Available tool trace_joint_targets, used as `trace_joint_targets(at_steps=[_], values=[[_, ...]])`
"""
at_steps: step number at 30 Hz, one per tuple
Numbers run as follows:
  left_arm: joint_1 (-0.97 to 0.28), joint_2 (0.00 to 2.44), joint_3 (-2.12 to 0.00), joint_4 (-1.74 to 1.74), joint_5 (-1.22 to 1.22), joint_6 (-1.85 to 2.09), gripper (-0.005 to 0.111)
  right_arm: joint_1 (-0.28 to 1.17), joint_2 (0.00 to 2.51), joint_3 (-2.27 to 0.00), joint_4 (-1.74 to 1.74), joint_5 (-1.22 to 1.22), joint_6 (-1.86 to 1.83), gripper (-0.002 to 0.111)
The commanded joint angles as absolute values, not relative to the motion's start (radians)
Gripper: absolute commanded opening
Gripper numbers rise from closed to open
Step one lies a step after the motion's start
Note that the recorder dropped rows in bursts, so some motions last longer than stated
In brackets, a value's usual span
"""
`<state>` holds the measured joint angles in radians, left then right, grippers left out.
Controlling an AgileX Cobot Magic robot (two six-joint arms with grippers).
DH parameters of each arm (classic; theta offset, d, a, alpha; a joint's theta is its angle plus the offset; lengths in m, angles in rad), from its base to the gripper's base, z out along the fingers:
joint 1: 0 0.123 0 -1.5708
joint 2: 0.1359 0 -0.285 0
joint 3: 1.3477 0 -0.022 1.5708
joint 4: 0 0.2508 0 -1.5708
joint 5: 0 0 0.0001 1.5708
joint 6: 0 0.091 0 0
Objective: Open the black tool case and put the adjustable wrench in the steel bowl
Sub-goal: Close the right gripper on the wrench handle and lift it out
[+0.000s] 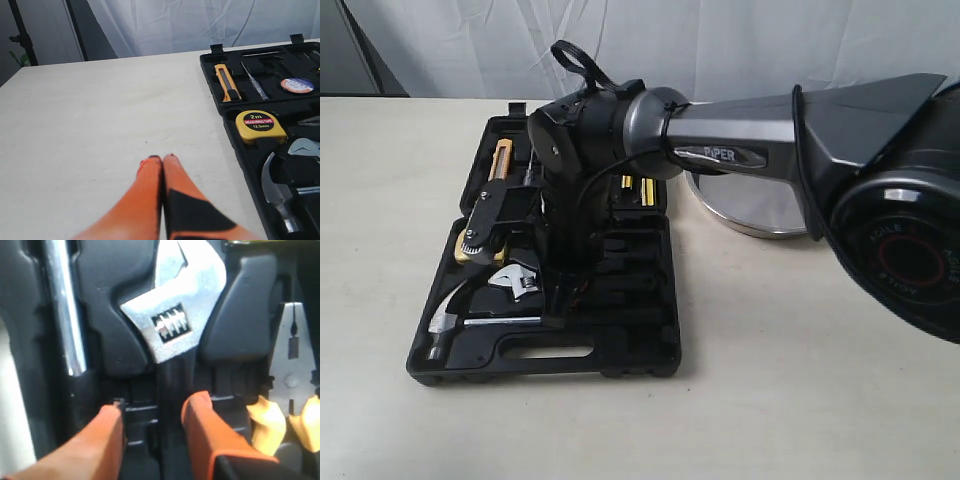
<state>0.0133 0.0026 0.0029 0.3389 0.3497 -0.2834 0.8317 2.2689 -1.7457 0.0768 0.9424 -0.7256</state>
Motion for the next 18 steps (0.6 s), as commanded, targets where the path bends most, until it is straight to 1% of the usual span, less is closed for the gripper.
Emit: trace_joint_targets(at_steps=[1,3,11,13,17,18], values=[[0.017,0.0,0.0,0.341,0.34,-0.285,0.0,0.827,2.271,-1.768,0.052,0.912,-0.714,0.03],[0.017,0.0,0.0,0.341,0.34,-0.285,0.0,0.827,2.265,-1.778,0.048,0.909,-0.714,0.026],[0.017,0.0,0.0,0.341,0.34,-0.285,0.0,0.827,2.277,-1.784,0.048,0.881,-0.714,0.027],[0.017,0.0,0.0,0.341,0.34,-0.285,0.0,0.827,2.284,-1.781,0.05,0.881,-0.714,0.034],[0.017,0.0,0.0,0.341,0.34,-0.285,0.0,0.827,2.303,-1.78,0.052,0.898,-0.714,0.054],[0.017,0.0,0.0,0.341,0.34,-0.285,0.0,0.827,2.307,-1.78,0.052,0.902,-0.714,0.056]])
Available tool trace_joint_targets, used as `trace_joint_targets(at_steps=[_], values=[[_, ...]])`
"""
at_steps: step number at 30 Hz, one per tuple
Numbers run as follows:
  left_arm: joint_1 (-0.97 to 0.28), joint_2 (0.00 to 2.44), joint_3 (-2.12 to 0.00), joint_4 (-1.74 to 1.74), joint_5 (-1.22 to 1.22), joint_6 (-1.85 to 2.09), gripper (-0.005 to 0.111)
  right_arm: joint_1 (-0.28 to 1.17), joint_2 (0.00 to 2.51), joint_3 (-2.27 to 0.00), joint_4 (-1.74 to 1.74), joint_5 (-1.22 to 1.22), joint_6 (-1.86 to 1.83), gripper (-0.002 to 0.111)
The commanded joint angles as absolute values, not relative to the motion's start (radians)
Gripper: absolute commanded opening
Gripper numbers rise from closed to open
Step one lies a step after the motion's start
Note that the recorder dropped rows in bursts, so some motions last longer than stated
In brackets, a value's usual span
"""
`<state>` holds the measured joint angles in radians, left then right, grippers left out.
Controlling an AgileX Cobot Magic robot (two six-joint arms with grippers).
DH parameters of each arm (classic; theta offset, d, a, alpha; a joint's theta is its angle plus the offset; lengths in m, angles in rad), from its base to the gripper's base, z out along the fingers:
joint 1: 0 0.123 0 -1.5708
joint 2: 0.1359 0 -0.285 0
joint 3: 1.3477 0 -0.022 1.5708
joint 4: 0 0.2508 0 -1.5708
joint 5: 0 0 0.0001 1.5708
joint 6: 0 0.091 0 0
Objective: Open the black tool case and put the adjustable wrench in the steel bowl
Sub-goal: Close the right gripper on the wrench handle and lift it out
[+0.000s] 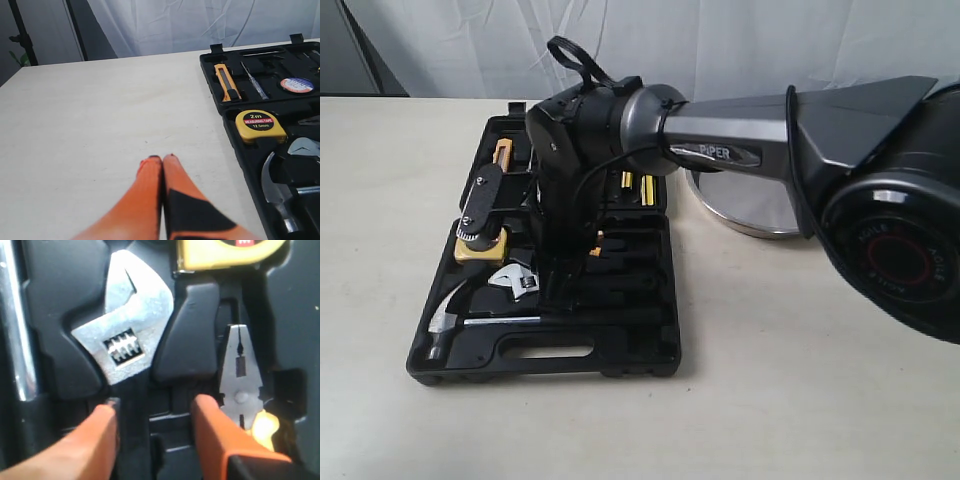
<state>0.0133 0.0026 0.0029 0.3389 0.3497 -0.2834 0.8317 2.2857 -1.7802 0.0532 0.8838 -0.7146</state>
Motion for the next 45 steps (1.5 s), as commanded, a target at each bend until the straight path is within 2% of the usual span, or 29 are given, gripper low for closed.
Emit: trace_joint_targets(at_steps=[1,7,17,19,24,45], values=[[0.017,0.0,0.0,0.341,0.34,-0.285,0.0,0.827,2.31,-1.78,0.052,0.904,-0.714,0.057],[0.017,0.0,0.0,0.341,0.34,-0.285,0.0,0.827,2.317,-1.78,0.047,0.982,-0.714,0.05],[0.017,0.0,0.0,0.341,0.34,-0.285,0.0,0.827,2.322,-1.78,0.053,1.013,-0.714,0.049],[0.017,0.0,0.0,0.341,0.34,-0.285,0.0,0.827,2.334,-1.78,0.053,1.008,-0.714,0.041],[0.017,0.0,0.0,0.341,0.34,-0.285,0.0,0.827,2.354,-1.78,0.053,1.003,-0.714,0.0],[0.017,0.0,0.0,0.341,0.34,-0.285,0.0,0.827,2.201,-1.78,0.077,0.948,-0.71,-0.001]])
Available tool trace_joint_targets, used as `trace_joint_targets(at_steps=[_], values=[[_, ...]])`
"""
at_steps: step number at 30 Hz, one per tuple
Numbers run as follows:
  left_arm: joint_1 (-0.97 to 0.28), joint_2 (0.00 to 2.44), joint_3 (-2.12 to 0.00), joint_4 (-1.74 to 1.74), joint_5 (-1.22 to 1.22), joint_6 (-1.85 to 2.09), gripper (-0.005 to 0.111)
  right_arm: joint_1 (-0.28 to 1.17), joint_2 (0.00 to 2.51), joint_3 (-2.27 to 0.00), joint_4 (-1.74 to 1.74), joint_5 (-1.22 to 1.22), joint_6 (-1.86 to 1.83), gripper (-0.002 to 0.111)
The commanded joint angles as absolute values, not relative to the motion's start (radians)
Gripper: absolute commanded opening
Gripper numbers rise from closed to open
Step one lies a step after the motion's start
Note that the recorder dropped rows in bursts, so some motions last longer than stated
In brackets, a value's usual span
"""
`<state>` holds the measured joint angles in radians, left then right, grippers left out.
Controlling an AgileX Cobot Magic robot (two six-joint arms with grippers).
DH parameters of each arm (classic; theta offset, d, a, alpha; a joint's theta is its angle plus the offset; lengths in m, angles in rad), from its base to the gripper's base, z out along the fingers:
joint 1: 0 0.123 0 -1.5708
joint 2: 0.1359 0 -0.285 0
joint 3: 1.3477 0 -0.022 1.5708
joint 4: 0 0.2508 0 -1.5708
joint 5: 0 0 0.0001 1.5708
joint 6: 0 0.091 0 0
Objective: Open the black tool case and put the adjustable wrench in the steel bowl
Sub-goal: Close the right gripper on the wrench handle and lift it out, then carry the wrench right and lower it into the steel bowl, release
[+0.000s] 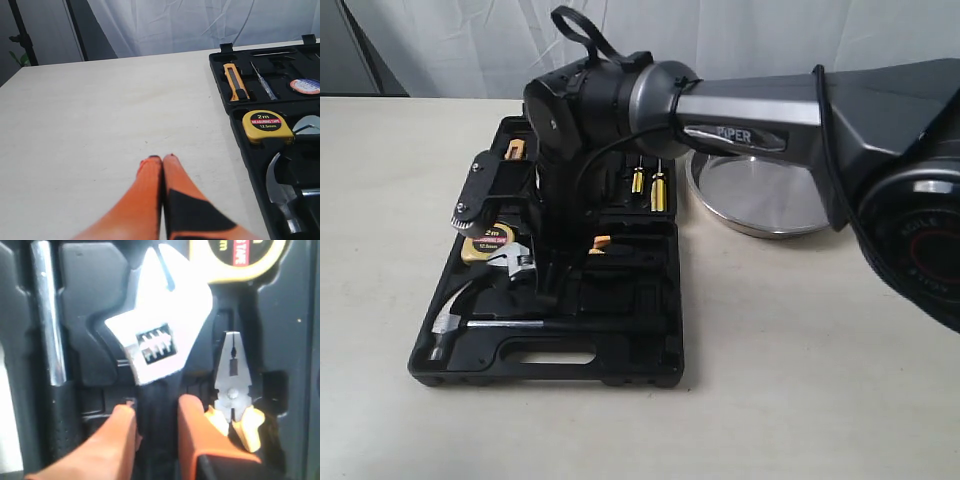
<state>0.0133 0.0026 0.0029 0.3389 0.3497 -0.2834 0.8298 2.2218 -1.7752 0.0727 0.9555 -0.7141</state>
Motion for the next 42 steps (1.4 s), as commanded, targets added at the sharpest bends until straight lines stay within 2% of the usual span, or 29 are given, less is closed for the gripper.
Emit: trace_joint_targets(at_steps=[1,4,7,15,20,23,32,34,35,39,40,42], values=[[0.017,0.0,0.0,0.341,0.34,-0.285,0.0,0.827,2.201,-1.78,0.077,0.948,-0.71,-0.001],[0.017,0.0,0.0,0.341,0.34,-0.285,0.0,0.827,2.197,-1.78,0.028,0.948,-0.685,-0.001],[0.017,0.0,0.0,0.341,0.34,-0.285,0.0,0.775,2.188,-1.78,-0.113,0.925,-0.497,-0.001],[0.017,0.0,0.0,0.341,0.34,-0.285,0.0,0.476,2.173,-1.78,-0.076,0.877,-0.452,-0.001],[0.017,0.0,0.0,0.341,0.34,-0.285,0.0,0.231,2.217,-1.78,-0.041,0.753,-0.362,-0.001],[0.017,0.0,0.0,0.341,0.34,-0.285,0.0,0.186,2.266,-1.78,0.069,0.693,-0.367,-0.001],[0.017,0.0,0.0,0.341,0.34,-0.285,0.0,0.186,2.357,-1.78,0.115,0.66,-0.365,-0.001],[0.017,0.0,0.0,0.341,0.34,-0.285,0.0,0.186,2.357,-1.78,0.113,0.667,-0.365,0.007],[0.017,0.0,0.0,0.341,0.34,-0.285,0.0,0.186,2.357,-1.78,0.115,0.667,-0.363,0.014],[0.017,0.0,0.0,0.341,0.34,-0.285,0.0,0.186,2.348,-1.78,0.126,0.688,-0.359,0.049],[0.017,0.0,0.0,0.341,0.34,-0.285,0.0,0.186,2.34,-1.78,0.126,0.703,-0.344,0.052],[0.017,0.0,0.0,0.341,0.34,-0.285,0.0,0.186,2.321,-1.78,0.119,0.731,-0.324,0.046]])
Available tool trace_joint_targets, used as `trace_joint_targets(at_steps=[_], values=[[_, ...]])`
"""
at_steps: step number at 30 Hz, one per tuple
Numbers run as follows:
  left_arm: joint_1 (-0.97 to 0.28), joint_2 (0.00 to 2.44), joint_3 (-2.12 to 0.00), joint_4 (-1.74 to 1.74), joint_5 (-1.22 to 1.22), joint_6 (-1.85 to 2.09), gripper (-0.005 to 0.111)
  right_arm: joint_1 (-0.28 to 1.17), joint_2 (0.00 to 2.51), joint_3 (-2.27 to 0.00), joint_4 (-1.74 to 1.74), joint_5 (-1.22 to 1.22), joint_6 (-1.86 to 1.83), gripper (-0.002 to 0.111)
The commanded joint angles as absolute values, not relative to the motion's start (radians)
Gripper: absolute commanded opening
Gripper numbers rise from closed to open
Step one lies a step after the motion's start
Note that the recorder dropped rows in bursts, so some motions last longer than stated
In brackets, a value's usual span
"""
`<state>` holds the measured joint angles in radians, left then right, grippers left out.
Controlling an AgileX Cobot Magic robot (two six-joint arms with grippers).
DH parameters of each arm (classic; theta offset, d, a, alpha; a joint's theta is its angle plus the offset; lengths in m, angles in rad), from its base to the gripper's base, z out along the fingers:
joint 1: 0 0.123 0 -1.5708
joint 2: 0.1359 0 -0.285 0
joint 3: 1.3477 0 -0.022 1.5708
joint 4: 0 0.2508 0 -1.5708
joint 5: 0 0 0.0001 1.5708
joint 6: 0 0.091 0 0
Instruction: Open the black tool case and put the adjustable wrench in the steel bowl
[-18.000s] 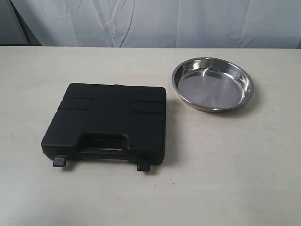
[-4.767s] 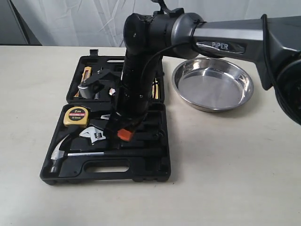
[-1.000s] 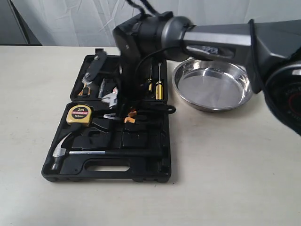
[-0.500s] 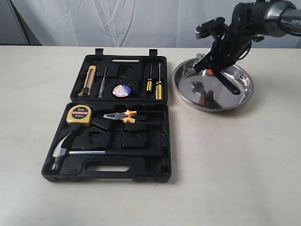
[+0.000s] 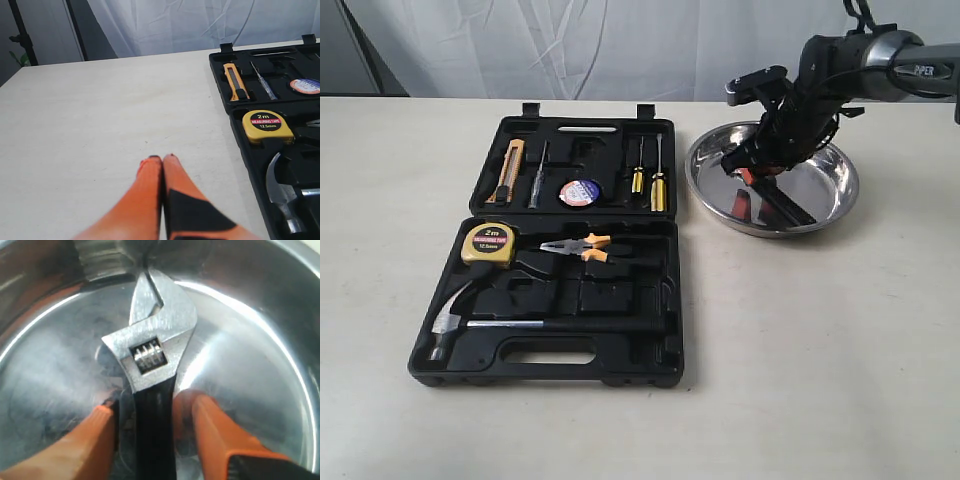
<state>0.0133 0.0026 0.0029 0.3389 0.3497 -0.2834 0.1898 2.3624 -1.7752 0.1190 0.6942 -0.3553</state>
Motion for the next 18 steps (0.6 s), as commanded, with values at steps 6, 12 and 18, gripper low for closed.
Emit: trace_joint_targets(at_steps=[6,12,18], values=[[0.017,0.0,0.0,0.341,0.34,-0.285,0.0,0.186,2.219,-1.773,0.14,0.864,-0.321,0.0],[0.017,0.0,0.0,0.341,0.34,-0.285,0.0,0.186,1.99,-1.61,0.199,0.839,-0.317,0.0],[0.017,0.0,0.0,0.341,0.34,-0.285,0.0,0.186,1.61,-1.262,0.215,0.659,-0.304,-0.001]])
